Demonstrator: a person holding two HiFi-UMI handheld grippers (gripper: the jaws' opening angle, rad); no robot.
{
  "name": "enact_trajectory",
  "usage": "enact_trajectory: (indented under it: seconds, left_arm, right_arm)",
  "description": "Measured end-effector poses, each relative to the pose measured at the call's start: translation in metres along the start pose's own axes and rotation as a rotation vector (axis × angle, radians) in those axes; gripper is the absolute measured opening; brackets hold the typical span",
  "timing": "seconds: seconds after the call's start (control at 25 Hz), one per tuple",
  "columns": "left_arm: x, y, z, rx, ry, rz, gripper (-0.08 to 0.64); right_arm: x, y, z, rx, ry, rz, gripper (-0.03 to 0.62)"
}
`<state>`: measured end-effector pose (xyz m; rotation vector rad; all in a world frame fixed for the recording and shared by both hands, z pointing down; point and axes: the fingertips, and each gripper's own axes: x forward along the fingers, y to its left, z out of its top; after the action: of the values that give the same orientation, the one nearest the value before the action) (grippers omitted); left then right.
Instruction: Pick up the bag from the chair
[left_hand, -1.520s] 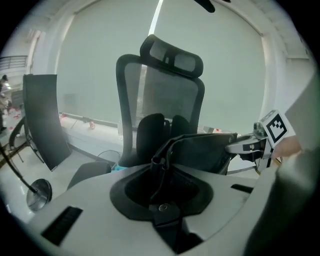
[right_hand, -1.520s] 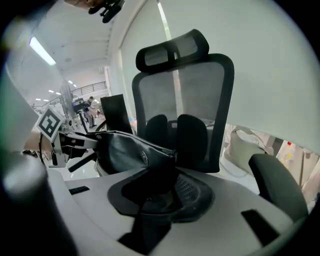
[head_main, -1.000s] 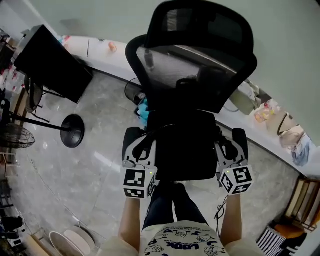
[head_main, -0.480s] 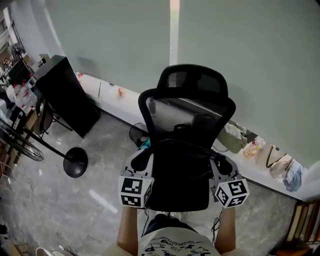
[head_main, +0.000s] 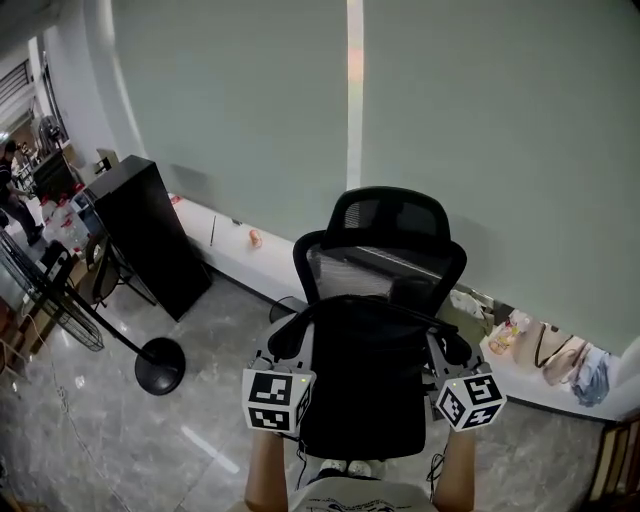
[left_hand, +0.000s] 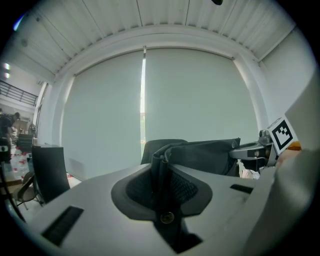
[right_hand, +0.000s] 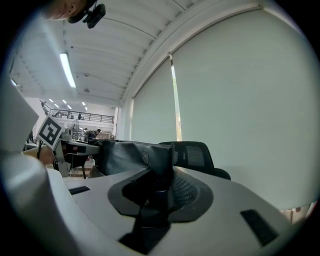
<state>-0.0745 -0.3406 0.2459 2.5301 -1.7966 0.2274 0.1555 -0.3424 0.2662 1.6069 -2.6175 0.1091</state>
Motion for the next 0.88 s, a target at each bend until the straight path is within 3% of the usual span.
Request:
enact_trajectory:
  seconds: [0.88]
  left_arm:
    - [-0.042, 0.001, 0.028, 0.004, -0.068, 0.008, 0.069]
  right_arm:
    - [-0.032, 0.028, 0.034, -0.012, -0.063, -0.015, 0.107]
